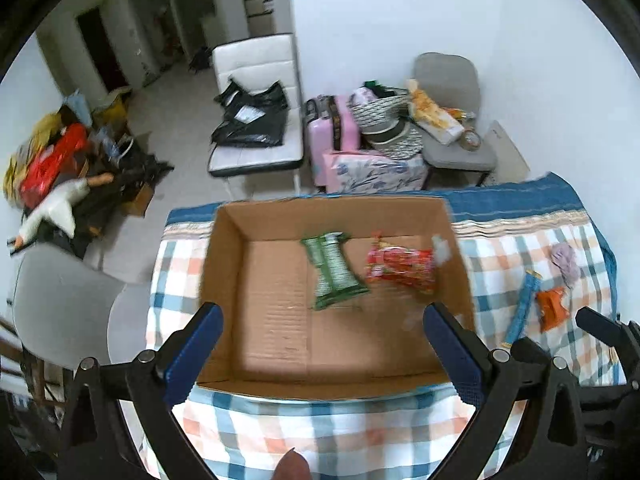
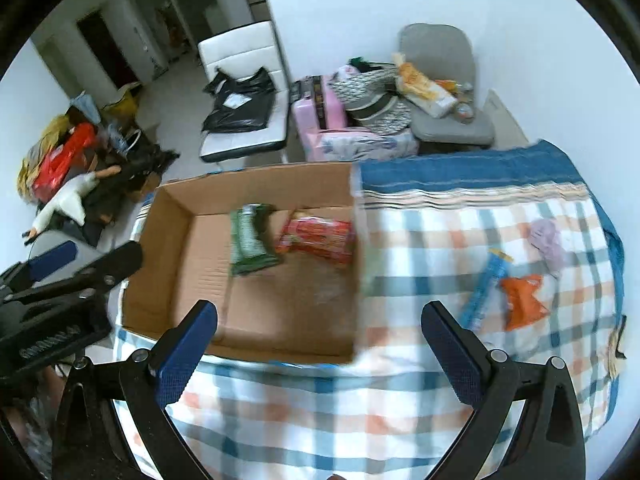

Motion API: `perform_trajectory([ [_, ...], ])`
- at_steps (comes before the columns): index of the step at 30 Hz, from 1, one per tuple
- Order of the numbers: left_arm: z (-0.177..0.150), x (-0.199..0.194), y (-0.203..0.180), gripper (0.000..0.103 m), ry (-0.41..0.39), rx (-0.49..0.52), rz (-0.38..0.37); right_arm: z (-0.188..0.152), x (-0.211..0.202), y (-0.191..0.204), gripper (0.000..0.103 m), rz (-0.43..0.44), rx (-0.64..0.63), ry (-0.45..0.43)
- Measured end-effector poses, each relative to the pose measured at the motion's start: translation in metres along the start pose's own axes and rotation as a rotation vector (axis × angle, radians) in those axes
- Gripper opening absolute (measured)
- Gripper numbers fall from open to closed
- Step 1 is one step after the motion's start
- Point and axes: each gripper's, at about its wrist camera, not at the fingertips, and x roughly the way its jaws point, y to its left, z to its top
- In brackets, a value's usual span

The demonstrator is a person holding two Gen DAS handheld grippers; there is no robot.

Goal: Organize soft objects
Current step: 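Lift both tools out of the box toward the remaining snacks, then grasp the orange snack bag with the left tool while the right tool grasps the milk carton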

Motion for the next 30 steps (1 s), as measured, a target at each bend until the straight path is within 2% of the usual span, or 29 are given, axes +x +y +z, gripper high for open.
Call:
perform_trajectory([
  [4, -0.001, -0.005, -0.062, 0.103, 0.000, 0.084, -0.026, -0.014, -0.003, -0.070, 0.103, -0.035, 0.073, 0.021],
  [8, -0.012, 0.013, -0.127, 0.103, 0.048, 0.186, -0.001, -0.039, 0.016, -0.145, 0.103, -0.118, 0.114, 0.109],
  [11, -0.028, 0.045, -0.173, 0.103, 0.102, 0.272, 0.064, -0.059, 0.057, -0.188, 0.103, -0.186, 0.053, 0.244],
  [15, -0.051, 0.086, -0.206, 0.103, 0.189, 0.346, 0.130, -0.082, 0.117, -0.212, 0.103, -0.196, -0.030, 0.402],
  [18, -0.063, 0.106, -0.222, 0.103, 0.229, 0.380, 0.172, -0.097, 0.159, -0.223, 0.103, -0.180, -0.079, 0.491],
  [20, -0.067, 0.115, -0.228, 0.103, 0.252, 0.394, 0.187, -0.102, 0.177, -0.225, 0.103, -0.102, -0.079, 0.519],
  [22, -0.068, 0.118, -0.231, 0.103, 0.268, 0.390, 0.190, -0.104, 0.183, -0.227, 0.096, -0.050, -0.066, 0.531],
  [23, -0.066, 0.119, -0.233, 0.103, 0.273, 0.383, 0.185, -0.106, 0.182, -0.229, 0.085, -0.013, -0.057, 0.527],
  [24, -0.064, 0.120, -0.235, 0.103, 0.277, 0.375, 0.180, -0.108, 0.180, -0.232, 0.078, 0.021, -0.036, 0.528],
  [27, -0.055, 0.121, -0.240, 0.103, 0.285, 0.356, 0.164, -0.114, 0.174, -0.254, 0.073, 0.053, 0.054, 0.527],
  [30, -0.046, 0.121, -0.253, 0.103, 0.287, 0.340, 0.136, -0.120, 0.163, -0.292, 0.068, 0.101, 0.204, 0.514],
])
